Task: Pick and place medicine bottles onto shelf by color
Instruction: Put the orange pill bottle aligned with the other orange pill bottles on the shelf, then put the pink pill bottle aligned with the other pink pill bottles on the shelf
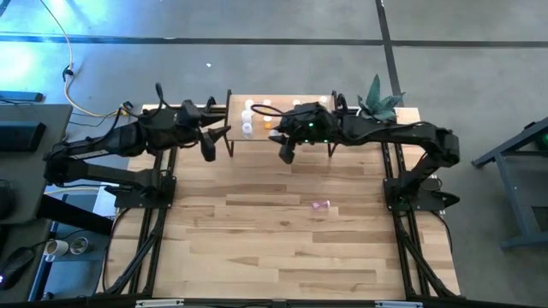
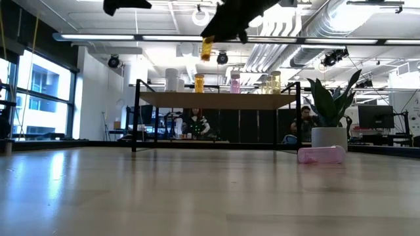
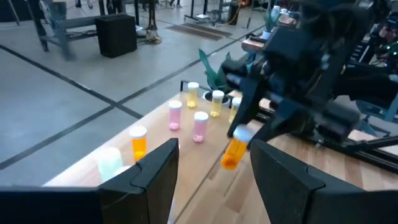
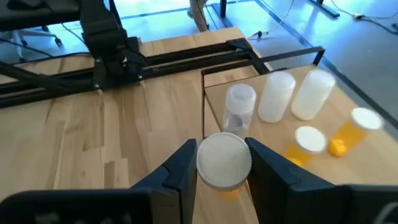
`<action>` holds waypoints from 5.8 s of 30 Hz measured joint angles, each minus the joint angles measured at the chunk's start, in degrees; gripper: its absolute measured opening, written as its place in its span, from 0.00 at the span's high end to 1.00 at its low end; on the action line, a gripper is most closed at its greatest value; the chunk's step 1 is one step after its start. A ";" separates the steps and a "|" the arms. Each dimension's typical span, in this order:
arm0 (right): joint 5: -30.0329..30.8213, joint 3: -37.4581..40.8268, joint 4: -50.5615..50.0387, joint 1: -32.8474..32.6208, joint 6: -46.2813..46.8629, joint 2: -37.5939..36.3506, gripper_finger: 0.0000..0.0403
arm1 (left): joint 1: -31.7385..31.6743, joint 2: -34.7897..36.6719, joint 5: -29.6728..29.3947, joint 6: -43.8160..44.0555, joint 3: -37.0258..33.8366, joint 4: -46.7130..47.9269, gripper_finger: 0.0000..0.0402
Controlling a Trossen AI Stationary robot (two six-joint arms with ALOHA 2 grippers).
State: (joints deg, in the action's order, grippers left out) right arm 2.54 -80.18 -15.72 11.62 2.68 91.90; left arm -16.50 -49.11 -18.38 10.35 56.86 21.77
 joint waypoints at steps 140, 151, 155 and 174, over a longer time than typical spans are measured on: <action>3.02 -4.94 2.26 4.85 -5.71 9.85 0.60 | -0.01 0.25 -0.25 -3.50 0.02 4.16 0.53; 3.02 -4.94 0.85 4.73 -1.00 3.75 0.60 | -0.02 0.25 -0.23 -5.47 0.04 4.18 0.53; 3.09 -4.94 -1.18 3.84 4.72 -0.06 0.60 | -0.02 0.25 -0.23 -7.76 0.04 4.18 0.53; 3.50 -4.06 -29.11 -6.92 31.96 -6.41 0.60 | -0.01 0.25 4.53 -17.82 0.04 4.18 0.53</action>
State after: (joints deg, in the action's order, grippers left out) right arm 6.04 -84.24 -44.84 4.69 34.65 85.49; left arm -16.51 -48.85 -13.85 -7.47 56.90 25.96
